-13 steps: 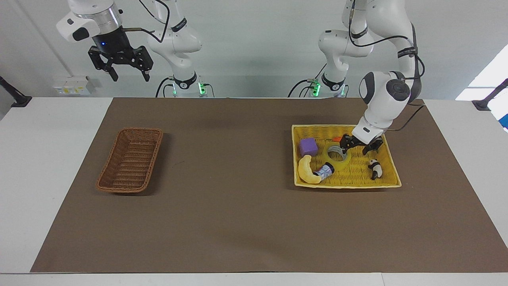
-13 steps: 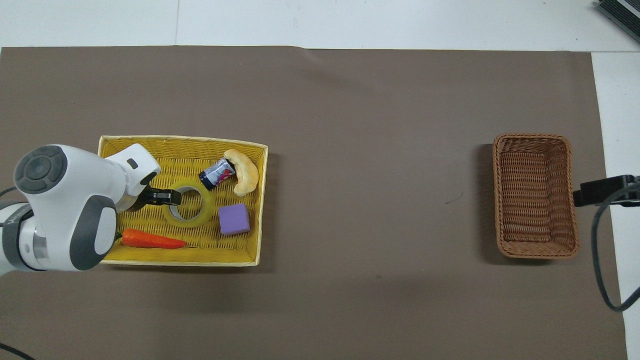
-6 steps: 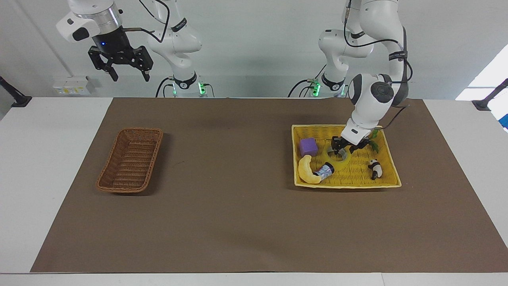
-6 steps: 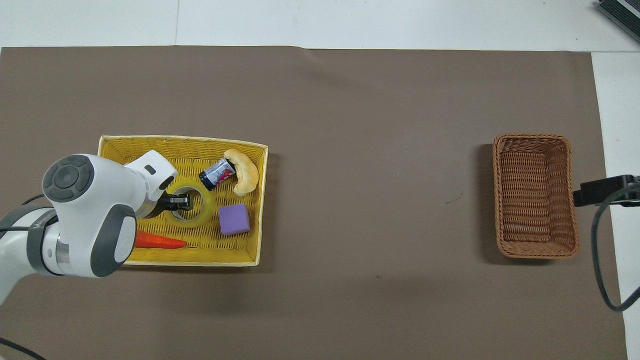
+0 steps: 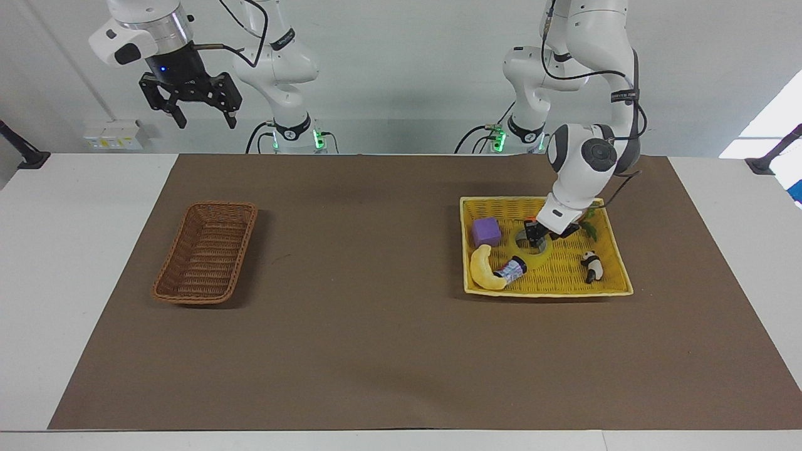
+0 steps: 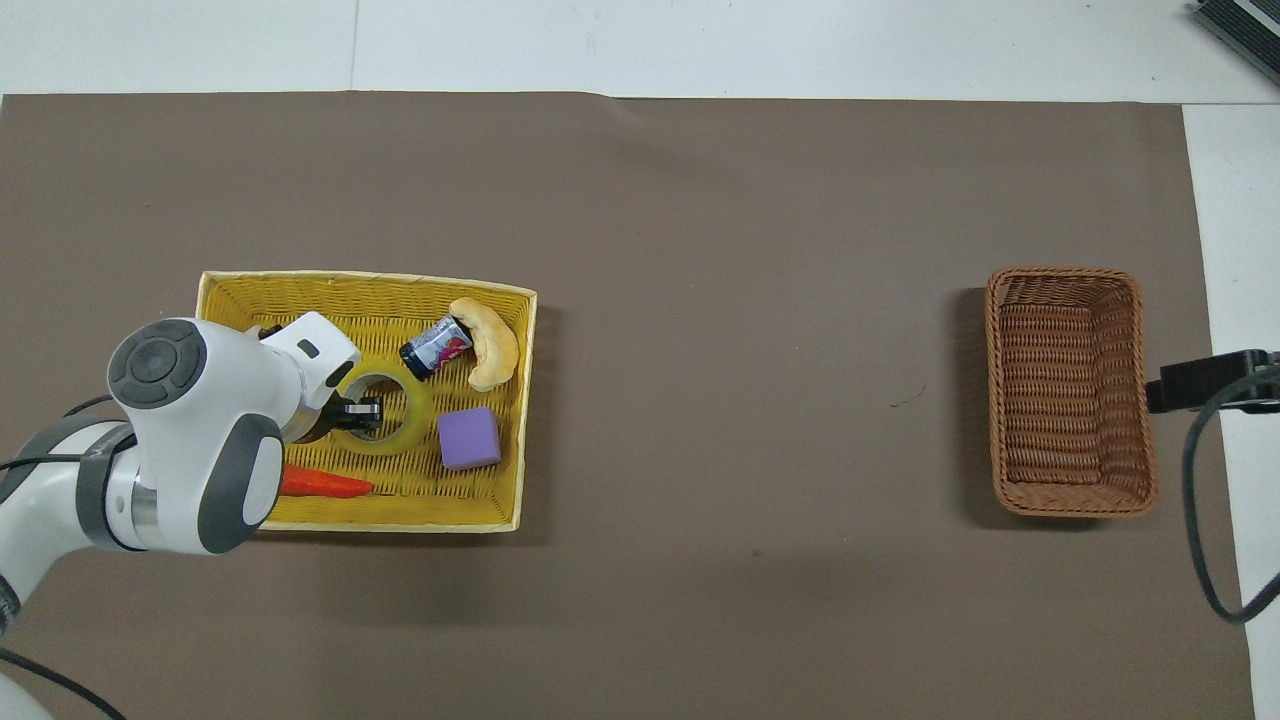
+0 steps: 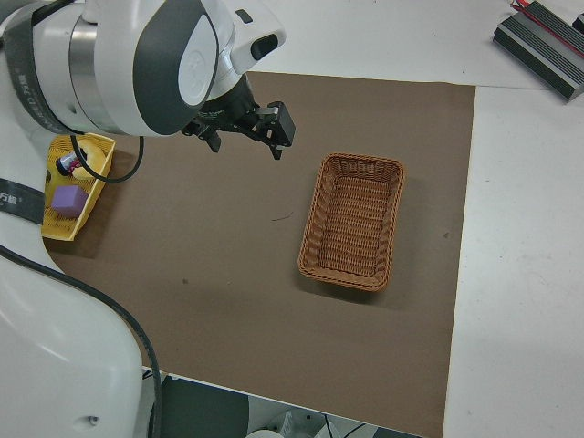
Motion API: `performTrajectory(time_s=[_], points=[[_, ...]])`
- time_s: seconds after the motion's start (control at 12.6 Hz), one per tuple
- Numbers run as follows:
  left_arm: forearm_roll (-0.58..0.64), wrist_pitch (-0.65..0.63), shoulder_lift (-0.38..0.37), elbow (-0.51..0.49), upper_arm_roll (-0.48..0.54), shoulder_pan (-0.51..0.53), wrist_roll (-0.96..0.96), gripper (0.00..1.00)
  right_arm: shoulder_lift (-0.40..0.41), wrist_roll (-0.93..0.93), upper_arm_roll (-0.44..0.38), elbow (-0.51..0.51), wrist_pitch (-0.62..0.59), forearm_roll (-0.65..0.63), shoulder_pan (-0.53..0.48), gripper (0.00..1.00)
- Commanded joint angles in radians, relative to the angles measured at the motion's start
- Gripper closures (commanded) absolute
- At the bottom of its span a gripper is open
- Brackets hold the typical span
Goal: Move tape to another basket
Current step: 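Close the left gripper on the tape roll's rim and lift it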
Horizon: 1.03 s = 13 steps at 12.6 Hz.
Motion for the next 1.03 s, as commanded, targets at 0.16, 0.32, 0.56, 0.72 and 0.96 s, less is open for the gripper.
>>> performTrajectory(time_s=[0.16, 0.32, 0.56, 0.72, 0.96], points=[[-0.007, -0.036, -0.012, 0.03, 0.011, 0.028, 0.006, 1.0, -0.008, -0.02, 0.001, 0.002, -0.014, 0.021, -0.01, 0.0], [-0.007, -0.22, -0.015, 0.159, 0.011, 0.049, 0.007, 1.0, -0.009, -0.02, 0.001, 0.002, -0.014, 0.021, -0.01, 0.0], [-0.024, -0.369, -0.024, 0.296, 0.007, 0.052, -0.004, 1.0, -0.009, -0.02, 0.001, 0.002, -0.014, 0.021, -0.01, 0.0], [-0.105, -0.426, -0.056, 0.322, 0.004, 0.04, -0.007, 1.0, -0.009, -0.02, 0.001, 0.002, -0.014, 0.021, -0.01, 0.0], [-0.205, -0.429, -0.069, 0.327, -0.034, 0.02, -0.043, 1.0, -0.009, -0.02, 0.001, 0.002, -0.014, 0.021, -0.01, 0.0]])
